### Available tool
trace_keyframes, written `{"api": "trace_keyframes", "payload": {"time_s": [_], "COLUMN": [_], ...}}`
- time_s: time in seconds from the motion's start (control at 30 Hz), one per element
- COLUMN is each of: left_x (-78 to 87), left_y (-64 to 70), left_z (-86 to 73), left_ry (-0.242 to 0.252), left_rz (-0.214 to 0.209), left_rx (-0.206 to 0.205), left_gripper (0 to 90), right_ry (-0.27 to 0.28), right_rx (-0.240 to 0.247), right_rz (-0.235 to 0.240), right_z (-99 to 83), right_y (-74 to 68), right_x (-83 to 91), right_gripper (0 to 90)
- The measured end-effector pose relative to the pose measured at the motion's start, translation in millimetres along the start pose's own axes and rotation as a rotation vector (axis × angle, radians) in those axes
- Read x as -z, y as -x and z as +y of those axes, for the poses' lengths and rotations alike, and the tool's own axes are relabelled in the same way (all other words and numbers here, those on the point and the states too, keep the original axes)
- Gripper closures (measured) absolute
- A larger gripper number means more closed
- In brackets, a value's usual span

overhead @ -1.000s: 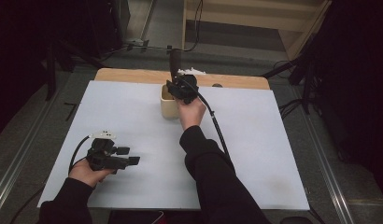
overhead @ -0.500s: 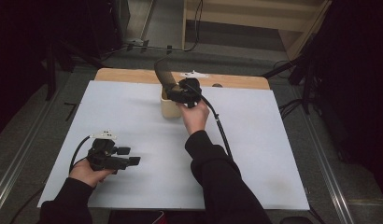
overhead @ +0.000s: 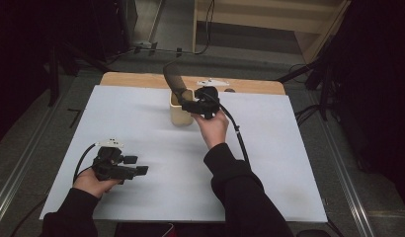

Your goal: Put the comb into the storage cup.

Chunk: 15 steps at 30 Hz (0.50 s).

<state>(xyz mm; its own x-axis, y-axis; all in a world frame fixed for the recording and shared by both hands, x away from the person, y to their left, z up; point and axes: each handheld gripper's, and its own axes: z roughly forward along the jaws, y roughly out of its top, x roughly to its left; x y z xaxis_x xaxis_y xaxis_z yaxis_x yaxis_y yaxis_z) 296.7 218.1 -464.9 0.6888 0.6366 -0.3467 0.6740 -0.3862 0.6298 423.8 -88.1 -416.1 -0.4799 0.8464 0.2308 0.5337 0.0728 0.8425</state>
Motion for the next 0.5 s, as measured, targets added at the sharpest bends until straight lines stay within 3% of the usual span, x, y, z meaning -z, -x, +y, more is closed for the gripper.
{"api": "trace_keyframes", "payload": {"time_s": [0.2,0.5], "left_x": [-0.6,0.1], "left_y": [-0.7,-1.6], "left_z": [0.2,0.0], "left_ry": [-0.004,-0.004], "left_rz": [0.002,0.008], "left_rx": [0.001,0.004], "left_gripper": [30.9,30.9], "right_ry": [-0.027,-0.057], "right_rx": [-0.004,0.043], "right_rz": [0.066,0.079], "right_z": [-3.7,-7.5], "right_y": [2.1,-0.6], "right_x": [11.0,25.2], "right_gripper": [26.9,26.8]}}
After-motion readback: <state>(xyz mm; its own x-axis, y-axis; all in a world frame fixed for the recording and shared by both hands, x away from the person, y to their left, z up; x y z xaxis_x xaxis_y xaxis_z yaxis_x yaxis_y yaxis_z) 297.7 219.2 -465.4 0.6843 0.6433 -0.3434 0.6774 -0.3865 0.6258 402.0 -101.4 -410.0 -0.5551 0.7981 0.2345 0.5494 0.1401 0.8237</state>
